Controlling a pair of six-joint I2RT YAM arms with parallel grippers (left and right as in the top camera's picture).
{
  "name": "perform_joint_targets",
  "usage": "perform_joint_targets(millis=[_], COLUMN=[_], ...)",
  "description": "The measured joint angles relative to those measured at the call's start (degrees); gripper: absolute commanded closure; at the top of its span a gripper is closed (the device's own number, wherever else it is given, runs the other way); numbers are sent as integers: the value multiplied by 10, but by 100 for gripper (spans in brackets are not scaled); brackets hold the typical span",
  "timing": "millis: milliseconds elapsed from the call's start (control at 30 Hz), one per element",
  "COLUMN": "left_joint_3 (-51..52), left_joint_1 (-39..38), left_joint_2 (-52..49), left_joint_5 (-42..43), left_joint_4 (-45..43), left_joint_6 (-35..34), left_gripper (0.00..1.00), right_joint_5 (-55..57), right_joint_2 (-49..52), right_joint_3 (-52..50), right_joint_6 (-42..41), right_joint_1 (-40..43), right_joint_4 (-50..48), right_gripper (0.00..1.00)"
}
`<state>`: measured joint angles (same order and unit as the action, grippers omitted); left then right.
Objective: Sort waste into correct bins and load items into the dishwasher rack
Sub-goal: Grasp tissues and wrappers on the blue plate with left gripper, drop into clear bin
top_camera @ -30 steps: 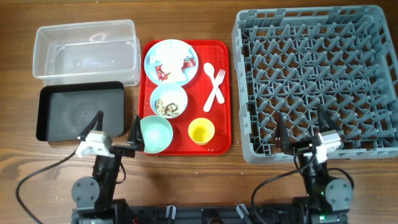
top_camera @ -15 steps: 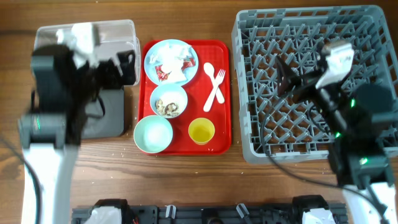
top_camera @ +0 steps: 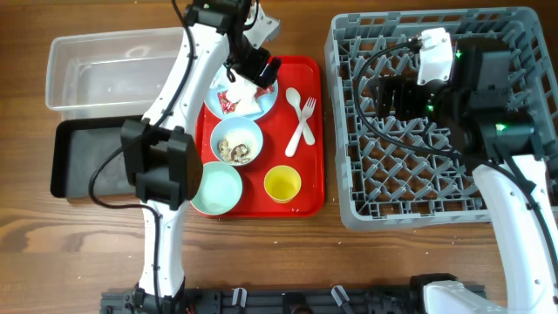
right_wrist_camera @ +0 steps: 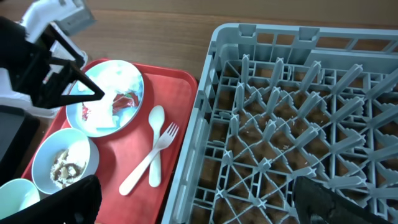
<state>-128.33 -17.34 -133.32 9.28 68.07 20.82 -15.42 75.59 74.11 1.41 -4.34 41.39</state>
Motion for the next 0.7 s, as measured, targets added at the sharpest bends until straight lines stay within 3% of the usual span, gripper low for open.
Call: perform_joint_targets(millis=[300, 367, 400, 433, 467, 567, 700], left_joint_3=[-2, -2, -3, -7, -9, -10, -23], left_joint_1=[47, 47, 47, 47, 48, 48, 49], left_joint_2=[-99, -110, -118, -119, -121, -125, -125], left_joint_5=[-35, -33, -33, -23, -19, -2, 8], left_joint_4=[-22, -26, -27, -27, -28, -28, -12], left_joint_6=[36, 36, 37, 38, 40, 34, -41], left_gripper=[0, 16, 44, 81, 96, 96, 96], right_joint_5=[0, 0, 0, 0, 0, 0, 0], right_joint_2=[1, 1, 1, 1, 1, 1, 1], right_joint_3=[0, 0, 0, 0, 0, 0, 0], right_joint_6=[0, 0, 0, 0, 0, 0, 0], right_joint_1=[0, 0, 0, 0, 0, 0, 0], right_joint_4=[0, 0, 0, 1, 0, 0, 0], right_gripper=[0, 0, 0, 0, 0, 1, 0])
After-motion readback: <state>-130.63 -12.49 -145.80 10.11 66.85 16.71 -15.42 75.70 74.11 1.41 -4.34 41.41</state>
